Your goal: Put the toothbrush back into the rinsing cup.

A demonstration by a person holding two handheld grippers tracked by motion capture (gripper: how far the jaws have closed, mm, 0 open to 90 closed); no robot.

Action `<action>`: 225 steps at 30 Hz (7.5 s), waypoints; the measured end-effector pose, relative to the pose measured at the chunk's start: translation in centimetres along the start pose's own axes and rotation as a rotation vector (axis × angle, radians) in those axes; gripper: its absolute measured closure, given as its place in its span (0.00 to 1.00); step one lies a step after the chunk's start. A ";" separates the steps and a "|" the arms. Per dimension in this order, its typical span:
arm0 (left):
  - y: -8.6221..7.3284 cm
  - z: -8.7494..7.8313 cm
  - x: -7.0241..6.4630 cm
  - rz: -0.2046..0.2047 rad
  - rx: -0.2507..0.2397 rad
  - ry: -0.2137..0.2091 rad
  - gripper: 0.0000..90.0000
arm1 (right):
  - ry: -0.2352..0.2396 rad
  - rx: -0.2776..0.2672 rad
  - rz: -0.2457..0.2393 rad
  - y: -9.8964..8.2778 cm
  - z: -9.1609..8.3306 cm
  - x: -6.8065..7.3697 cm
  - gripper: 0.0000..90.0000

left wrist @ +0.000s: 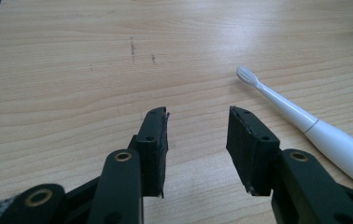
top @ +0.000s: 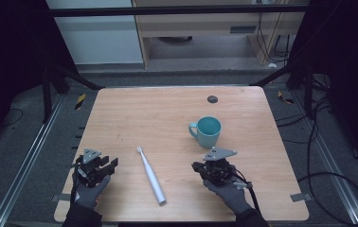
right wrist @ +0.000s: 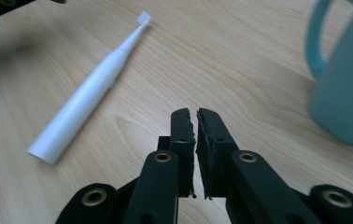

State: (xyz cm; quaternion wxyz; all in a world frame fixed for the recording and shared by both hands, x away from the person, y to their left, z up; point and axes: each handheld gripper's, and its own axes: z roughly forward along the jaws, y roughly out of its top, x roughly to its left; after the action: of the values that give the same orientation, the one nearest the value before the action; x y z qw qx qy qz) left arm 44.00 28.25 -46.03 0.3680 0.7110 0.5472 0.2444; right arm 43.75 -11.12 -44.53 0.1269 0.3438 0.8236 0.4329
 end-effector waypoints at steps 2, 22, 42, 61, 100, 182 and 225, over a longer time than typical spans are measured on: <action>0.0 0.0 0.0 0.007 0.001 0.003 0.65 | 0.032 0.006 -0.001 0.4 0.6 0.6 0.97; 0.0 0.0 -0.6 0.042 0.010 0.006 0.70 | 0.177 0.158 -0.100 1.1 6.6 6.2 1.00; 0.0 0.2 -0.7 0.042 0.028 0.006 0.76 | 0.231 0.211 -0.106 0.1 8.3 7.9 1.00; 0.0 0.2 -0.8 0.041 0.034 -0.001 0.76 | 0.271 0.218 -0.122 0.3 9.4 9.5 1.00; 1.5 -0.3 -4.7 0.136 0.095 -0.167 0.45 | -0.353 0.030 0.110 -3.2 -3.6 -6.2 0.43; 3.0 5.8 -12.1 0.236 0.633 -0.168 0.73 | -0.437 0.114 0.191 -4.9 -5.4 -10.3 0.41; 11.1 1.2 -11.1 0.071 -0.118 -0.046 0.73 | -0.505 0.041 0.161 -5.4 -5.9 -10.4 0.38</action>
State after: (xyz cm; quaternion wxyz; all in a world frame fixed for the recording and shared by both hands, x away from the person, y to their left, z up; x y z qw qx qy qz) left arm 48.41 15.88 -37.35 0.4128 0.7125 0.4976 0.2725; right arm 45.86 -23.92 -46.28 0.2865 0.5077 0.7446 0.3253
